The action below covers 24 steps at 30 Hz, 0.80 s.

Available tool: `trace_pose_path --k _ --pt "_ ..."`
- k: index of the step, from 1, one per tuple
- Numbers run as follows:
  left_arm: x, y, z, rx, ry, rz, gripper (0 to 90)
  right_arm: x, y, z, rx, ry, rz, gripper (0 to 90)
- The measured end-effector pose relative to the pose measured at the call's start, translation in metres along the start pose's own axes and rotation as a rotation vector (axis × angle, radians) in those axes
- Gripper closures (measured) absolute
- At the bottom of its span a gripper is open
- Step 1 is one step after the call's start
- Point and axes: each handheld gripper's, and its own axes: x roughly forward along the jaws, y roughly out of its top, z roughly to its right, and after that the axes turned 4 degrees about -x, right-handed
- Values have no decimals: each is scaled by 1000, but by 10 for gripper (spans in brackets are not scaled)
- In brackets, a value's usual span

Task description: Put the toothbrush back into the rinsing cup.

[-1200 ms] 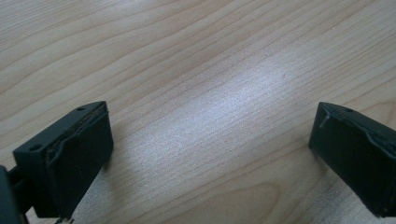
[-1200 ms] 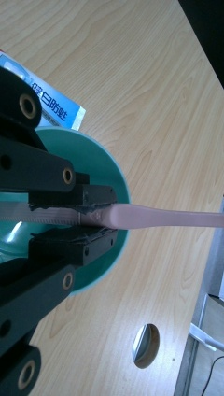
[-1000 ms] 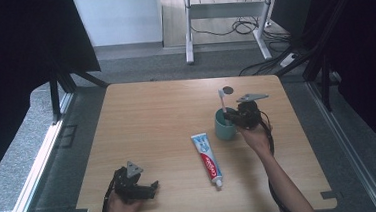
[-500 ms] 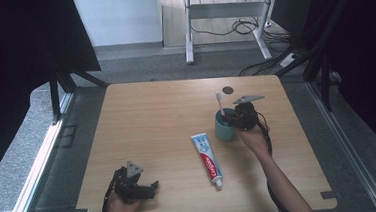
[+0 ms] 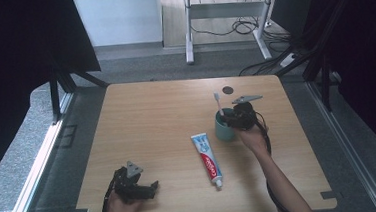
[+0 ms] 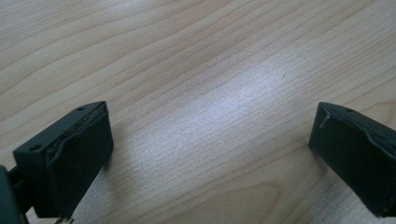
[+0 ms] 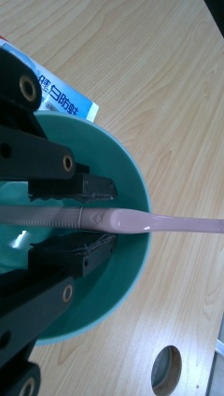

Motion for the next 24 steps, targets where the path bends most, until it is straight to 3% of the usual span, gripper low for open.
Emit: trace_pose_path --k 7,14,24 --pt "0 0 0 0 0 0 0 -8 1 2 -1 -7 23 617" --pt "0 0 0 -3 0 1 0 -20 2 3 -19 -13 49 470" --pt "0 0 0 -3 0 2 0 -35 1 3 -34 -22 53 386"
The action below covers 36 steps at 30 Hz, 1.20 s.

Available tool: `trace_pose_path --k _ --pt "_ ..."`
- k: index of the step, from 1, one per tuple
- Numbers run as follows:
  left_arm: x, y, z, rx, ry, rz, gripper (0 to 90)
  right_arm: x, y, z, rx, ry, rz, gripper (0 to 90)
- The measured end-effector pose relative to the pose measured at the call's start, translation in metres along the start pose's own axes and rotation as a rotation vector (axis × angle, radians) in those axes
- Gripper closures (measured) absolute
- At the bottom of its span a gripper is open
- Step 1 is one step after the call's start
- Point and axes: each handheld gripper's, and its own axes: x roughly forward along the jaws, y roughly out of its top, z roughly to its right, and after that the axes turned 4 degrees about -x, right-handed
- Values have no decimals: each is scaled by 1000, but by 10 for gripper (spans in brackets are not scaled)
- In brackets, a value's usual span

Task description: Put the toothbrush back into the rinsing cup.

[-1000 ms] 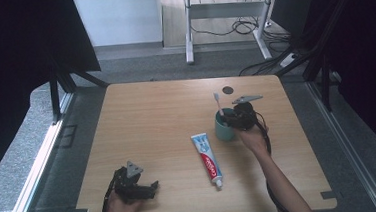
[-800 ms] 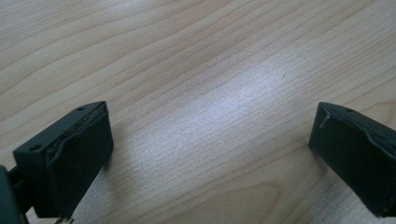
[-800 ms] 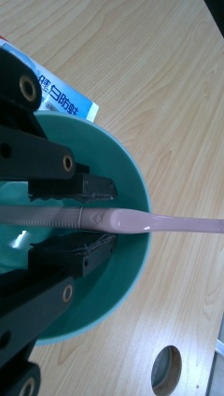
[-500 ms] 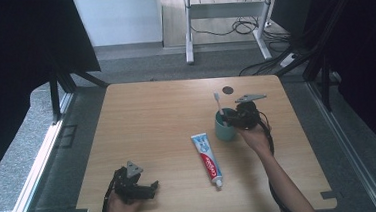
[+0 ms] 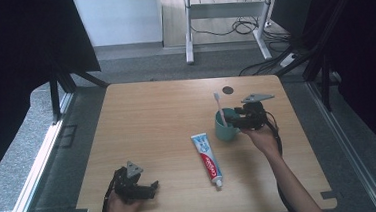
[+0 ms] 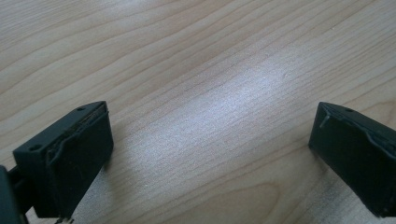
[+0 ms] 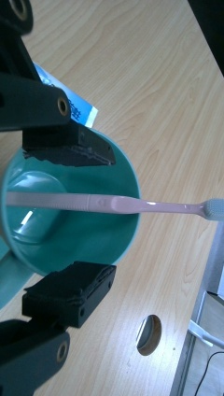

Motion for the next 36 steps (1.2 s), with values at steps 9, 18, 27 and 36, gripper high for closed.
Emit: trace_pose_path --k 9,18,27,36 --pt "0 0 0 -1 0 2 0 -19 -6 -4 -33 3 19 288" --pt "0 0 0 -1 -1 1 0 -32 -24 -5 -49 3 -8 158" --pt "0 0 0 -2 0 3 0 -48 -45 -10 -51 4 8 114" --pt "0 0 0 0 0 3 0 -58 -67 -13 -37 -6 16 64"
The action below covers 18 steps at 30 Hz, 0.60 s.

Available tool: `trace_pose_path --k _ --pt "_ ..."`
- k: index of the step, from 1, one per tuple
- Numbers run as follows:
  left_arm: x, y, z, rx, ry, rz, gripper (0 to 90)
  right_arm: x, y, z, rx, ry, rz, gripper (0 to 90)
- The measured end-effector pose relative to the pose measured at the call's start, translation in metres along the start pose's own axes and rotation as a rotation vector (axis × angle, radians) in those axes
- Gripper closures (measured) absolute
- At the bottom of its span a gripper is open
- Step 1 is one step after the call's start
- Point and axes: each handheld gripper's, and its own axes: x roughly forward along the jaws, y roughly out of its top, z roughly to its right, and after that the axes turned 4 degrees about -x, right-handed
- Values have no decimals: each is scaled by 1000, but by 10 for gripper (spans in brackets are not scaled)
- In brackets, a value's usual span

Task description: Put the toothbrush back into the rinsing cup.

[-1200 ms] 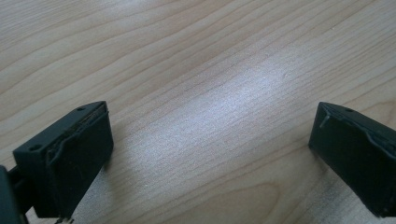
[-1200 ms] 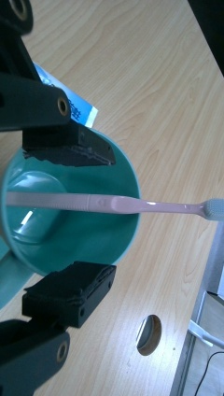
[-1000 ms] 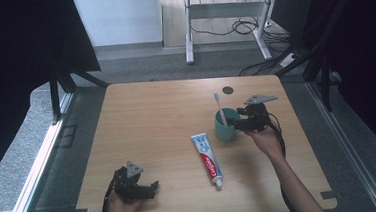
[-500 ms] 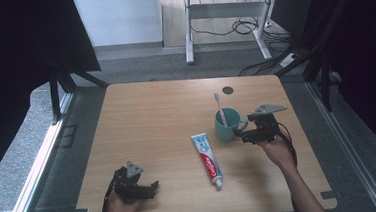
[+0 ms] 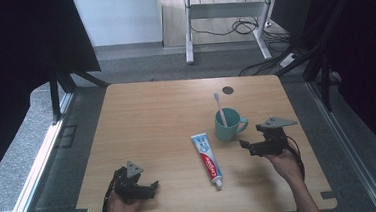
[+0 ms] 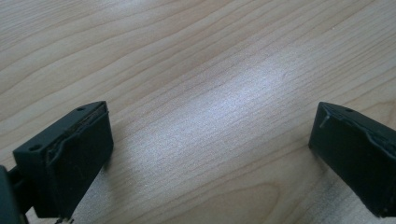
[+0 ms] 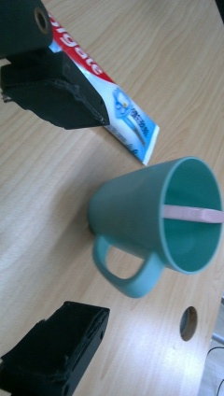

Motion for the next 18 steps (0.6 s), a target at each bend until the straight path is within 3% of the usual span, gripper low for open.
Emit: trace_pose_path --k 9,18 --pt "0 0 0 0 0 0 0 -4 -23 -12 -8 -43 -29 0" --pt "0 0 0 0 0 0 0 -3 -44 -21 9 -33 -38 0"
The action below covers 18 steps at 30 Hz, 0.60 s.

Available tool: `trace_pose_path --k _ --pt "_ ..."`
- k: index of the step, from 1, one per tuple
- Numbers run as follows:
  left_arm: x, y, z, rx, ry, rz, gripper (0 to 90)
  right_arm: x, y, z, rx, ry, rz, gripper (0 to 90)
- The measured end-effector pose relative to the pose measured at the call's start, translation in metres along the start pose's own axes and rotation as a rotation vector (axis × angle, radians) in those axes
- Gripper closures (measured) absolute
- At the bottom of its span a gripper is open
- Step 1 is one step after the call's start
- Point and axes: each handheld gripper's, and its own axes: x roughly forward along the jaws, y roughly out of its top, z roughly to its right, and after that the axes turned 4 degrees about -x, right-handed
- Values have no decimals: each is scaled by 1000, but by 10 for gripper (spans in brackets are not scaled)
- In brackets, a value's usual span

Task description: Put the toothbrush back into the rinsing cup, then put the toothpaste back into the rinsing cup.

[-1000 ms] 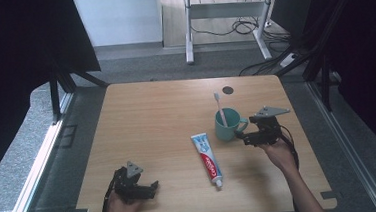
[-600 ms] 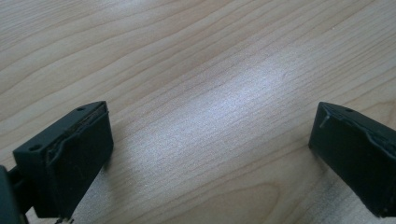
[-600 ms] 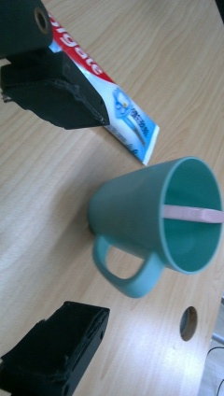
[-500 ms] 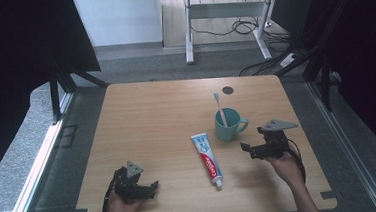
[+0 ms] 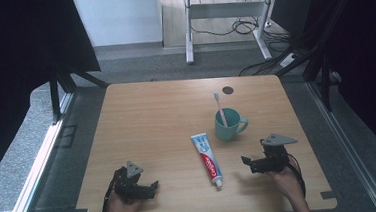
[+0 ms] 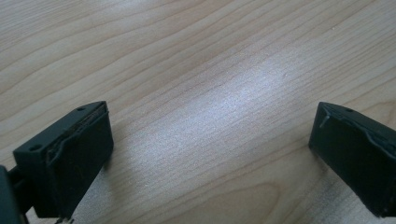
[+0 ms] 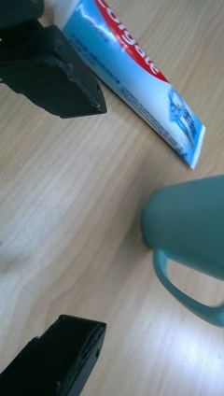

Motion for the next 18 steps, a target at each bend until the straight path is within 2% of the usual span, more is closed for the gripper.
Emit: trace_pose_path --k 6,13,18 --pt "0 0 0 0 0 -1 0 5 -10 -4 4 14 -37 0" --pt "0 0 0 0 0 0 0 11 -20 -8 -23 10 -89 0" --pt "0 0 0 -1 1 -1 0 11 -21 -8 -26 19 -93 0"
